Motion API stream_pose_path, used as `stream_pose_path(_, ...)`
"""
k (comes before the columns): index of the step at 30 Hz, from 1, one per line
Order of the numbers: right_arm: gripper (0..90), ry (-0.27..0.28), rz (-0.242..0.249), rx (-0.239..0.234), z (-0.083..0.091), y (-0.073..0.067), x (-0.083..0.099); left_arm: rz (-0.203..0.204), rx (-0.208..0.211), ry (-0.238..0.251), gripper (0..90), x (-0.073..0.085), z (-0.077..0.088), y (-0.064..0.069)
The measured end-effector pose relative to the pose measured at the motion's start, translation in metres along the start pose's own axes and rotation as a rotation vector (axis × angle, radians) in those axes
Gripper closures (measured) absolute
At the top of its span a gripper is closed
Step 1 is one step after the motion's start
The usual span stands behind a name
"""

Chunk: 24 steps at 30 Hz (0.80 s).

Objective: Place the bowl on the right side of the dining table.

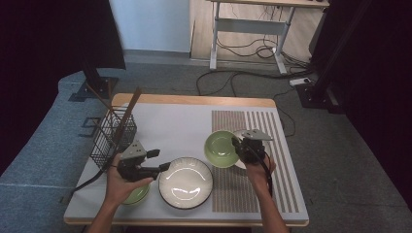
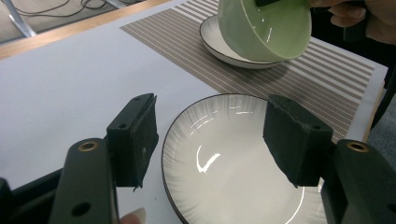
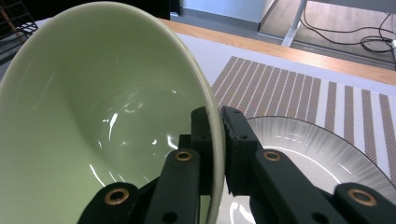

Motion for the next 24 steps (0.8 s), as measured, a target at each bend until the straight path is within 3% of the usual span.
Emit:
stream_pose_path(12,84.5,-0.006,-0.013,0.025,0.001,0.012,0.003,0.006,-0.006,0.024,35.7,-0.002,0.004,-0.001)
stream_pose_path(24,84.5,0.000,-0.038,0.058,0.005,0.028,0.005,0.023,-0.003,0.002,35.4,0.003,-0.001,-0.006)
Point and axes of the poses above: each handheld gripper's, and its own axes: z roughly backward along the jaws, x roughly out of its underside, y roughly to its right, the point moved 9 cm from there along -z, roughly forward along the jaws, and after that the axes turned 4 degrees about -x, right-handed, at the moved point
